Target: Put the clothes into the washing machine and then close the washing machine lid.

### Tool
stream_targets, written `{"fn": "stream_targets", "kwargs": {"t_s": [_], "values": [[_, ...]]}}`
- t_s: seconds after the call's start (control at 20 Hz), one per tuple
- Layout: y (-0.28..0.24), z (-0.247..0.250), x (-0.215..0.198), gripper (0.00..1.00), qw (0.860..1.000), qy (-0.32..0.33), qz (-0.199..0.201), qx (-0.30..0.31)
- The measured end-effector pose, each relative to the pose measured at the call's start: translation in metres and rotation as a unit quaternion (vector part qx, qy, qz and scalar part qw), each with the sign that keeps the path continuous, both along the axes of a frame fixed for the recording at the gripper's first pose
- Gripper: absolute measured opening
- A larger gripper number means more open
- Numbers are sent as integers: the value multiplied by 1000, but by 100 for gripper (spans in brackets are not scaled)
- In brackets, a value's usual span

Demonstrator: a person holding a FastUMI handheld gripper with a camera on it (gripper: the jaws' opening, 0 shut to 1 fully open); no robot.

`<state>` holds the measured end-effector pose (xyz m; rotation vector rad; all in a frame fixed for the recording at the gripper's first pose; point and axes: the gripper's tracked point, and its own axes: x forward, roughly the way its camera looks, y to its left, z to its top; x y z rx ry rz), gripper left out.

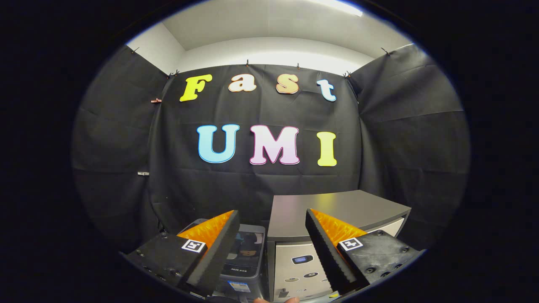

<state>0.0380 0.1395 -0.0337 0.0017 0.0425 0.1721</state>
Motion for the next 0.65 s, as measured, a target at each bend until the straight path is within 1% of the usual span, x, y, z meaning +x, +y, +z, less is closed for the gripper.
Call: {"fn": "stream_targets", "kwargs": {"t_s": [0.35,0.65], "values": [[-6,0,2,99,1000,1,-12,-2],[-4,0,1,99,1000,3,-11,-4]]}}
